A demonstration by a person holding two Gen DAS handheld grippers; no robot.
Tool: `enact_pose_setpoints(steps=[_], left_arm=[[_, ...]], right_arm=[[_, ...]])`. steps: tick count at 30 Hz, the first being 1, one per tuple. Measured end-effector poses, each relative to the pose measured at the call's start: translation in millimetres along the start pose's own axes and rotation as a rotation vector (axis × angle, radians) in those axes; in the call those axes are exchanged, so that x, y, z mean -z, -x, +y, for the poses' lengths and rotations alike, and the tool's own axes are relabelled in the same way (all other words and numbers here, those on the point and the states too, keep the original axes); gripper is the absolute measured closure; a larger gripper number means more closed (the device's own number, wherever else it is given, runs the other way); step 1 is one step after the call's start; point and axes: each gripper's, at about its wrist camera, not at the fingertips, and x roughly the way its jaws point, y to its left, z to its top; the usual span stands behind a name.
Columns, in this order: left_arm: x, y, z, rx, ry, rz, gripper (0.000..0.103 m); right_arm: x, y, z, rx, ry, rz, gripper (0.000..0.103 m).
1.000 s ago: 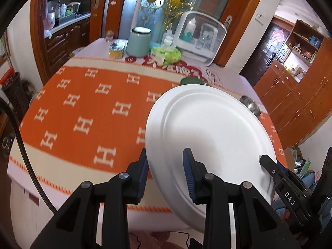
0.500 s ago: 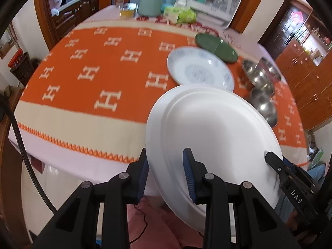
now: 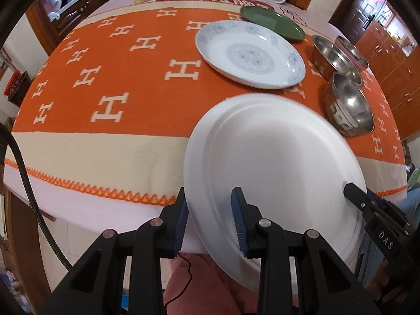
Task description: Organize plates and bowls
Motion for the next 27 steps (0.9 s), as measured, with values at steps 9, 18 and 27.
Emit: enact_pose_setpoints(steps=[9, 18, 27], left_arm=[[-6, -22, -9, -0.007, 0.018, 0.039, 0.072], [-7, -23, -12, -0.043, 0.027, 0.027, 0.068], [-15, 7, -23, -0.058, 0.014, -0.025, 0.047]], right_arm=[[-5, -14, -12, 0.006, 0.002, 0.015, 0.074], [-10, -14, -13, 0.017, 0.061, -0.007, 0.073], [-18, 4, -14, -0.003, 0.060, -0.020, 0.054]])
